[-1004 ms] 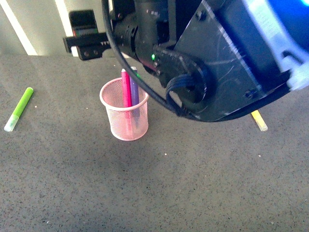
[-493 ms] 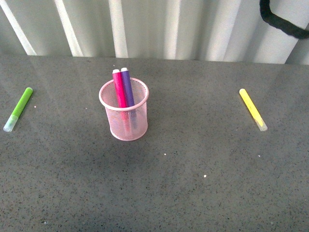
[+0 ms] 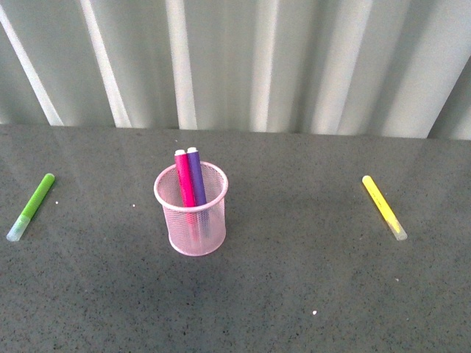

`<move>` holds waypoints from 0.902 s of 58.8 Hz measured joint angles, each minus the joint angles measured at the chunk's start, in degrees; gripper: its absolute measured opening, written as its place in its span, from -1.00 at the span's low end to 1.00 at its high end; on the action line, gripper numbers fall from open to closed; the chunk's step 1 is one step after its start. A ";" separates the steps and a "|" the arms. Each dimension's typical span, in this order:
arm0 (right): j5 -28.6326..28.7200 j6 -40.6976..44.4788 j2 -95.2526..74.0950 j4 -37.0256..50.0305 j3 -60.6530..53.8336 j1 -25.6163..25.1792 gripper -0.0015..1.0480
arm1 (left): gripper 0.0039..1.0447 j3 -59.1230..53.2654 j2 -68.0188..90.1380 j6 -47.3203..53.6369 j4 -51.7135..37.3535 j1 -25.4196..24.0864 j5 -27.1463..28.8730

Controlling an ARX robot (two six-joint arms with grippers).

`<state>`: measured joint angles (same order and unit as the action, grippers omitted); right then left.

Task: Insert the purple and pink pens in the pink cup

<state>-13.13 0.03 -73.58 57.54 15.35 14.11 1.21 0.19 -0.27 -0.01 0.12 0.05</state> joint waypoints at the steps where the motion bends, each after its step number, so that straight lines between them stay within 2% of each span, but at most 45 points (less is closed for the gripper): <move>1: 0.24 -0.02 0.46 -0.09 -0.35 -0.24 -0.93 | 0.88 0.00 0.00 0.00 0.00 0.00 -0.02; 12: 4.33 0.00 10.78 -4.00 -7.08 -4.94 -0.93 | 0.88 0.00 0.00 0.02 0.00 0.00 -0.04; 17: 6.14 0.00 12.48 -1.95 -10.58 -6.51 -0.93 | 0.88 0.00 0.00 0.02 0.00 0.00 -0.02; 25: 7.96 -0.02 21.40 -8.52 -13.03 -8.81 -0.93 | 0.88 0.00 0.00 0.00 0.00 0.00 -0.02; 29: 12.76 0.00 25.79 -12.26 -13.81 -12.17 -0.93 | 0.88 0.00 0.00 0.00 0.00 0.00 -0.02; 35: 12.76 -0.02 30.34 -16.13 -14.14 -13.86 -0.93 | 0.88 0.00 0.00 0.00 0.00 0.00 -0.02; 53: 13.03 -0.02 42.49 -26.91 -14.38 -13.97 -0.93 | 0.88 0.00 0.00 0.00 0.00 0.00 -0.02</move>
<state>-0.10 0.01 -31.09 30.63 0.97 0.14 1.21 0.19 -0.27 -0.01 0.12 0.03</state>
